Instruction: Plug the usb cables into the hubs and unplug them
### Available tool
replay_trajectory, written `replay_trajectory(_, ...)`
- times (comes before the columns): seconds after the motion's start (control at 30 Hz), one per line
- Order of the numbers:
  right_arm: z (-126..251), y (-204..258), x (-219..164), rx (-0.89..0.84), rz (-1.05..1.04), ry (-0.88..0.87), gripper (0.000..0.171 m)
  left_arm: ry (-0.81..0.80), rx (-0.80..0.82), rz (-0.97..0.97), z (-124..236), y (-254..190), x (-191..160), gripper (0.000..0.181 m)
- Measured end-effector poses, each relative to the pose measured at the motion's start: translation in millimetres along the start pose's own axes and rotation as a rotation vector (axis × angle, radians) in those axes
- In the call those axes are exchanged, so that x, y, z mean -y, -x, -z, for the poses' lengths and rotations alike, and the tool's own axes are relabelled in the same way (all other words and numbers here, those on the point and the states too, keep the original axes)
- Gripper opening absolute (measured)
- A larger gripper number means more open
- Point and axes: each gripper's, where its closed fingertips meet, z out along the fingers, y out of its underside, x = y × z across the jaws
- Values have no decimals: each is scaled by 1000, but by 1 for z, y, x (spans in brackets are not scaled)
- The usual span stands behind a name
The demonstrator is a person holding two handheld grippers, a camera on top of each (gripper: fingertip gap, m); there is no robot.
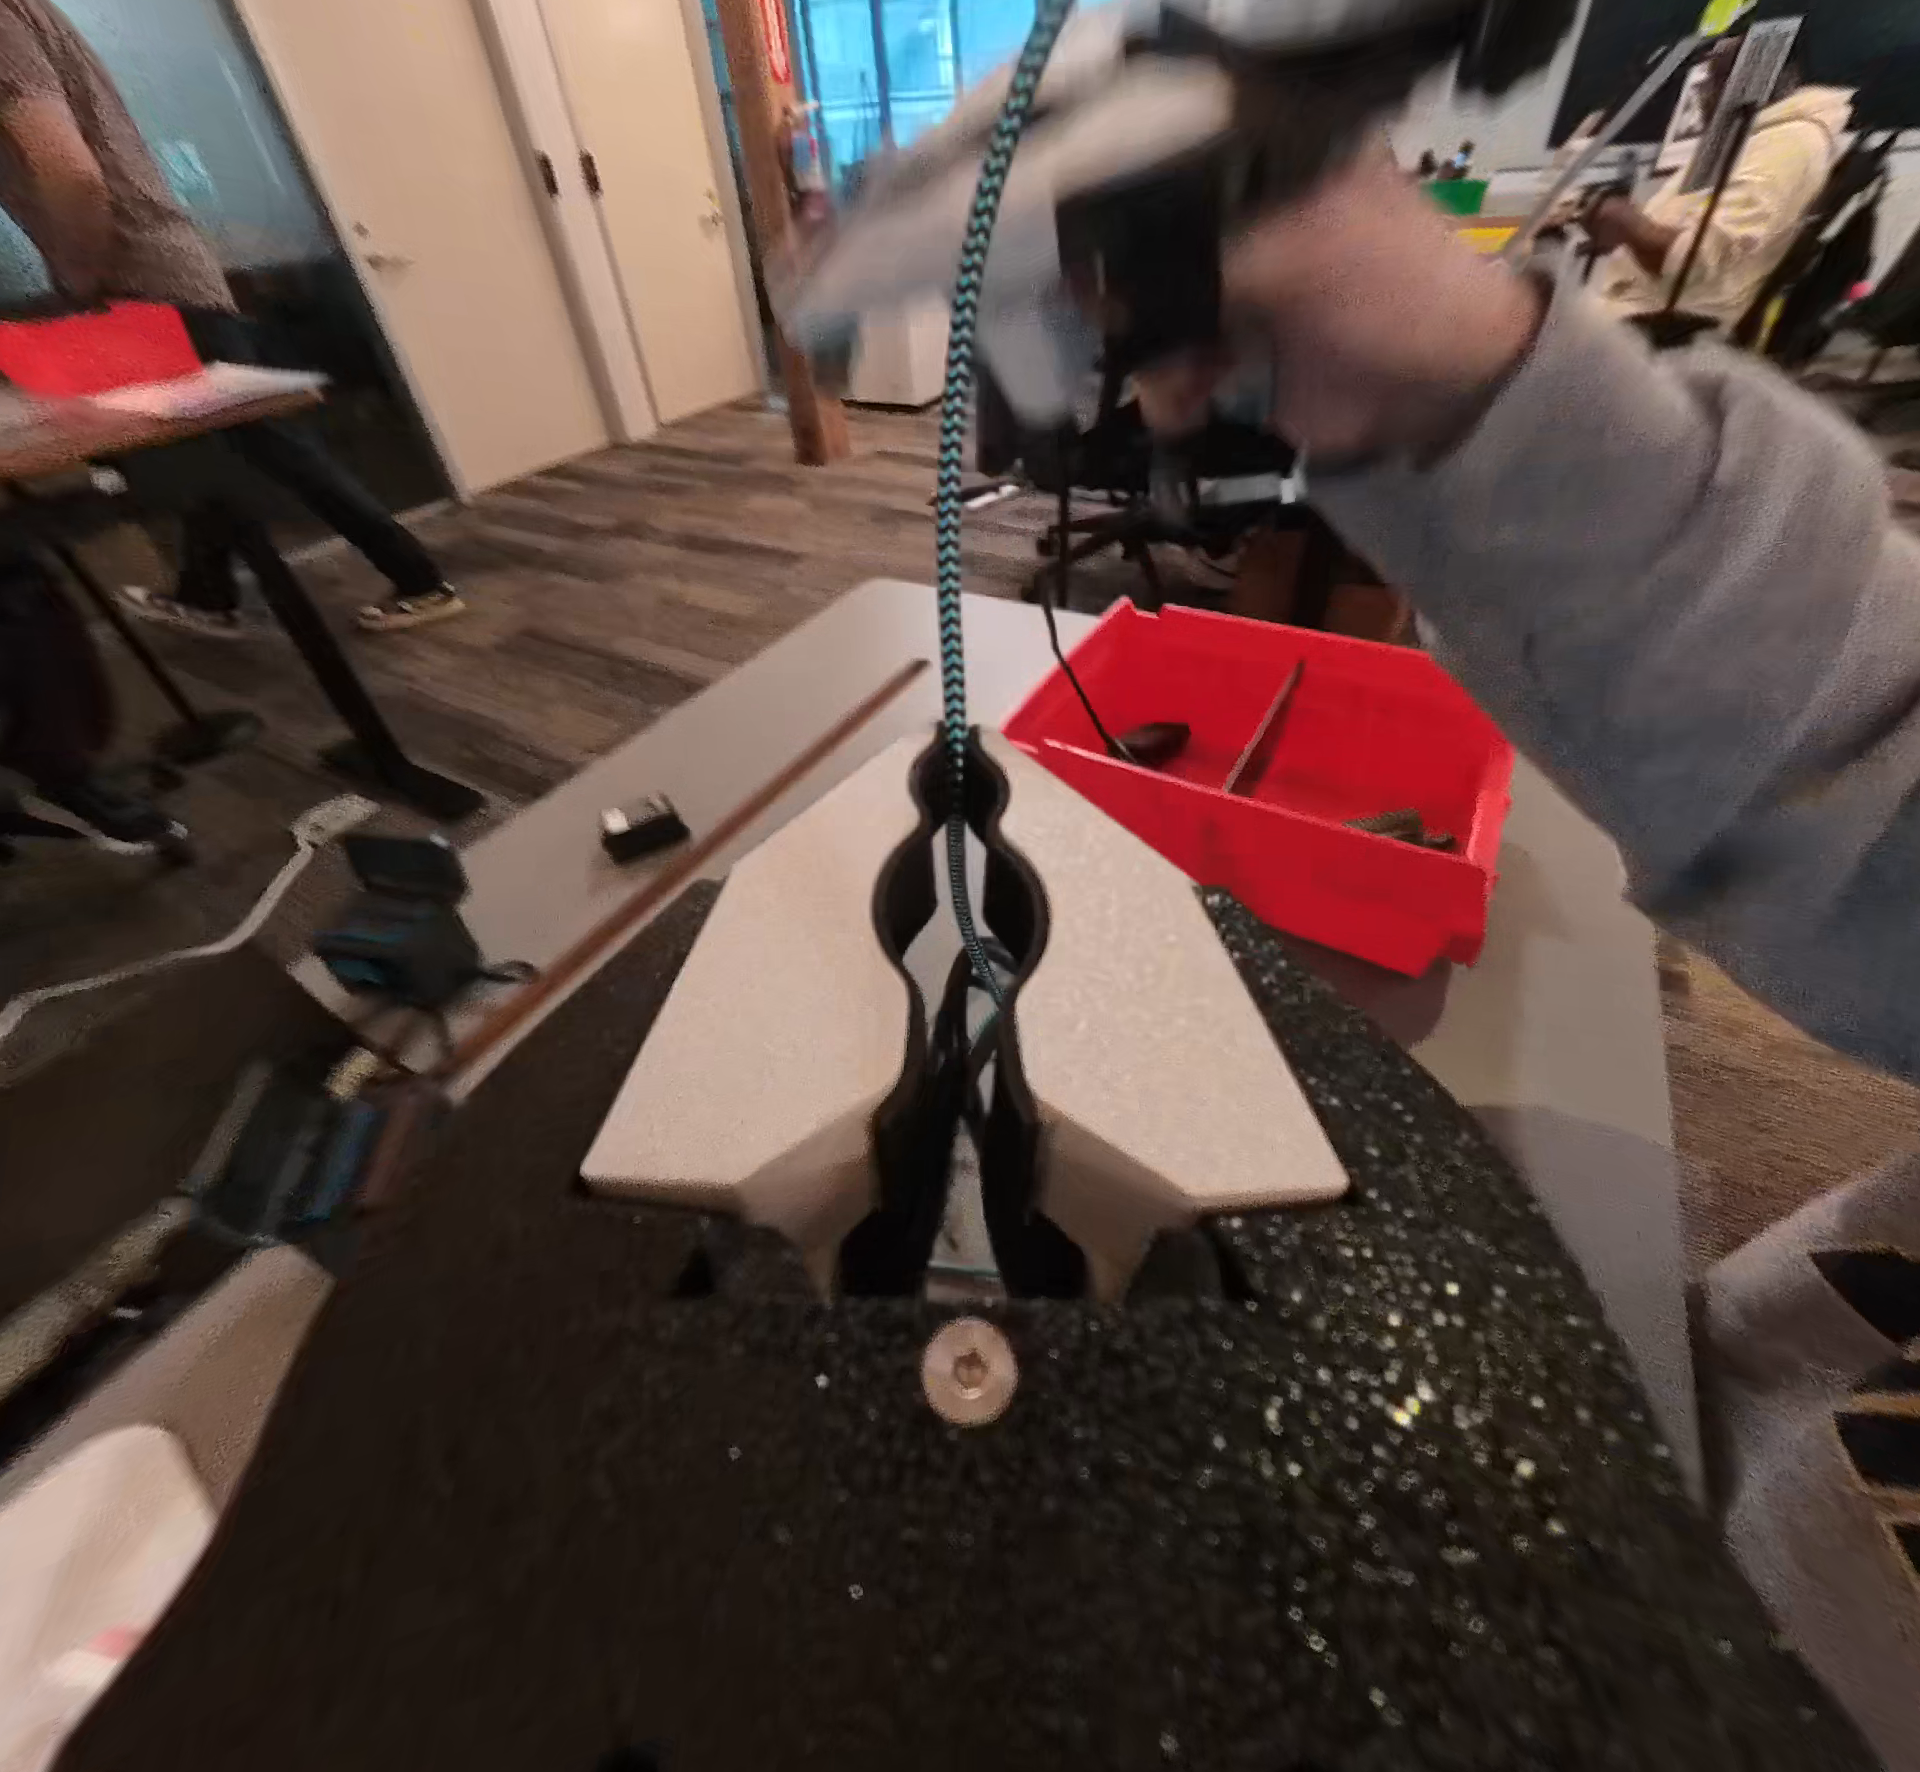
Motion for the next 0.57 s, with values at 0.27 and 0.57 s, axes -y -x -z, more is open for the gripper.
replay_trajectory(0.27, -14, 42, -64, 195, -134, 51, 5, -98, -47, -4, 14, 17, 117, 0)
replay_trajectory(0.57, -1, 87, -40, 425, -172, -172, 25, -35, -1, -117, -15, 17, 151, 0)
